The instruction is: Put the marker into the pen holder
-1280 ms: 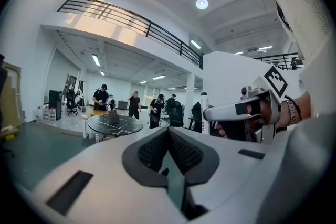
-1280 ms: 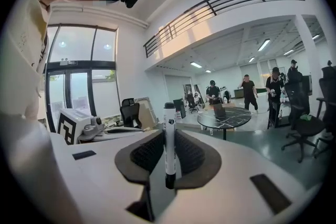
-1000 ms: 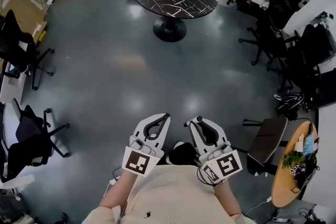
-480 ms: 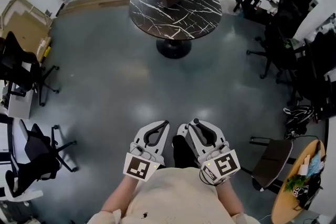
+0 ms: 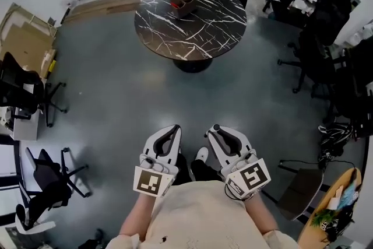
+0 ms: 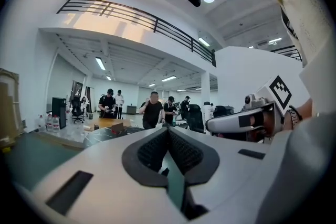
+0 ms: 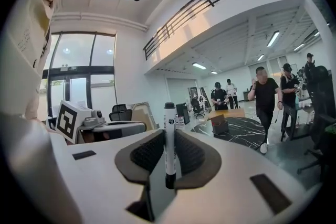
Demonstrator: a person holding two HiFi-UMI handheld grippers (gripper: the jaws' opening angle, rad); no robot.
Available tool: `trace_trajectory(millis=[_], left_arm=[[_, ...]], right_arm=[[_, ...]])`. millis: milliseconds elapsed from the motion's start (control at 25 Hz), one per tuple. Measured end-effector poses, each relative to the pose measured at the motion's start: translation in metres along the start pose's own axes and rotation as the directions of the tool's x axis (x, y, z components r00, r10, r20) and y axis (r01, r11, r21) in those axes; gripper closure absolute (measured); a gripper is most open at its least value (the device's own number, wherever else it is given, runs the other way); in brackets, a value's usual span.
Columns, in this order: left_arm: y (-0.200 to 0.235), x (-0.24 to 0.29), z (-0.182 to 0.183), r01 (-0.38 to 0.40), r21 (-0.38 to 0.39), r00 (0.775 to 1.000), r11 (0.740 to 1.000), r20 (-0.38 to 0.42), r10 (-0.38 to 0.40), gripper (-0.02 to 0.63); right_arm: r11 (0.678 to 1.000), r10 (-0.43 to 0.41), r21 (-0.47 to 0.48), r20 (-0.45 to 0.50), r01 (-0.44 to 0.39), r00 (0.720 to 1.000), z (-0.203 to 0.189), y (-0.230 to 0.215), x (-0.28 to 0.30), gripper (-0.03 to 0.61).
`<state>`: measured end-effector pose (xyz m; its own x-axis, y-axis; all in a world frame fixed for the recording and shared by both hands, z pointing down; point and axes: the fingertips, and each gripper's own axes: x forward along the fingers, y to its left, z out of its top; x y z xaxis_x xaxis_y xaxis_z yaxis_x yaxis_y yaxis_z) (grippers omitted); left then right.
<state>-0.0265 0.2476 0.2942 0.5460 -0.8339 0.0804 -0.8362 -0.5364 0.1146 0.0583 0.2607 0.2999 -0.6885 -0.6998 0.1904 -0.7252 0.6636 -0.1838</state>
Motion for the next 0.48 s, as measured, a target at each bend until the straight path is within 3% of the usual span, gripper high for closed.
trace_trajectory(millis=[280, 480], left_arm=[[0.059, 0.076, 0.004, 0.058, -0.022, 0.997, 0.998, 0.043, -0.057, 0.606], [0.124, 0.133, 0.023, 0.123, -0.033, 0.990, 0.992, 0.070, -0.121, 0.606]], right_arm=[[0.999, -0.041, -0.008, -0.035, 0.041, 0.999, 0.009, -0.053, 0.076, 0.495], [0.997, -0.070, -0.025, -0.044, 0.069, 0.997, 0.040, -0.080, 0.156, 0.495]])
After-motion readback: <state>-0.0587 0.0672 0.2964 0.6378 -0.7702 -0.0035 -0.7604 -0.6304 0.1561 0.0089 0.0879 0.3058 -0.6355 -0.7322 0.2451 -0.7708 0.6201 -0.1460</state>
